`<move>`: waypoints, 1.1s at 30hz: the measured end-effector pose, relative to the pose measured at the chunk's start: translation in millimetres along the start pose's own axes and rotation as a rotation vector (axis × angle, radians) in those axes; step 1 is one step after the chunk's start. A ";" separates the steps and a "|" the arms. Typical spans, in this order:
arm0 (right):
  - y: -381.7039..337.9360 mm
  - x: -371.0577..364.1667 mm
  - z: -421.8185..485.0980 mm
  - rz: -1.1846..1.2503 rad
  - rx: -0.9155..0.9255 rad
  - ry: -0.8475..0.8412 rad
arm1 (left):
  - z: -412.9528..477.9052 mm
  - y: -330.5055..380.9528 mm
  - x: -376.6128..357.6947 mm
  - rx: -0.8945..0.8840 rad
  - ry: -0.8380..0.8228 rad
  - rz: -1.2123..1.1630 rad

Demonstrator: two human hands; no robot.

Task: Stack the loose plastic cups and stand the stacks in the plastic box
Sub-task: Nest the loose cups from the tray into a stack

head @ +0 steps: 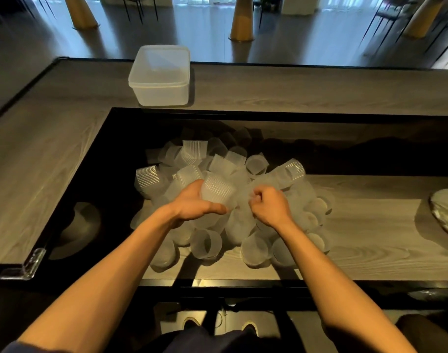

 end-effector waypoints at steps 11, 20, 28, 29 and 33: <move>-60.9 53.8 -31.1 0.281 0.299 0.017 | -5.5 15.8 -20.0 -0.111 -0.024 0.249; -34.2 39.5 -50.4 0.377 0.198 0.010 | -3.1 11.2 -37.0 -0.108 -0.020 0.225; 39.4 -26.2 -81.9 -0.092 -0.222 -0.312 | -4.6 -3.9 -43.1 -0.064 -0.016 0.245; 39.3 -33.8 -84.2 -0.111 -0.219 -0.334 | -4.4 -4.3 -44.4 -0.062 -0.018 0.246; 35.4 -36.6 -81.0 -0.146 -0.198 -0.313 | -1.8 -6.1 -47.6 -0.058 -0.037 0.244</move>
Point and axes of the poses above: each hand's wrist, its own z-axis towards the middle knuckle, its own x-axis out of the back of the hand, y = z × x, the point moved 7 cm from there along z, towards the middle knuckle, and after that the axes turned 9 degrees about x, right-handed, at the moved point
